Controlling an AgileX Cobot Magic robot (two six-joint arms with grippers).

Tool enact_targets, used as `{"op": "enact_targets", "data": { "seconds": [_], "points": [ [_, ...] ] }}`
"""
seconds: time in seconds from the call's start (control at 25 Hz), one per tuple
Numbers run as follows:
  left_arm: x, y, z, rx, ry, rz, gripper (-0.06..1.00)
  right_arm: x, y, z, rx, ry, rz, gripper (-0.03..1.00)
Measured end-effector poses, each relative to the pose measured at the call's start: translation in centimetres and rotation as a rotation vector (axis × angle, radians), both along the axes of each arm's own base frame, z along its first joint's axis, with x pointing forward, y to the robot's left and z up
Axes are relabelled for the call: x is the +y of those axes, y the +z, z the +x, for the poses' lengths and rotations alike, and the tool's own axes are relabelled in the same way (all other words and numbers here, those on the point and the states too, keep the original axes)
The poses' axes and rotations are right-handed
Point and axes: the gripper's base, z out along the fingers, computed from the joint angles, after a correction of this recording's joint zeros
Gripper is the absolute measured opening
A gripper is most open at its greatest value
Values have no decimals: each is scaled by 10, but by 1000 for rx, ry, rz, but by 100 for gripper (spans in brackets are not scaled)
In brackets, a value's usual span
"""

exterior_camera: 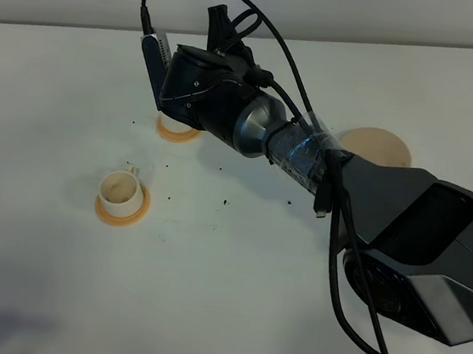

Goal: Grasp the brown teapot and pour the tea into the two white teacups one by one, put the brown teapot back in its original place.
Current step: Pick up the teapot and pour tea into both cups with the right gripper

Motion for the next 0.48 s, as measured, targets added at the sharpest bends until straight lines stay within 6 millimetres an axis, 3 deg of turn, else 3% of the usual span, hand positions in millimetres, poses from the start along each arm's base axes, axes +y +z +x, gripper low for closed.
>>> {"op": "enact_targets", "data": {
  "seconds": [0.48],
  "points": [
    [0,0,0,0,0,0,38,0,2,1,-30,27,-39,9]
  ]
}}
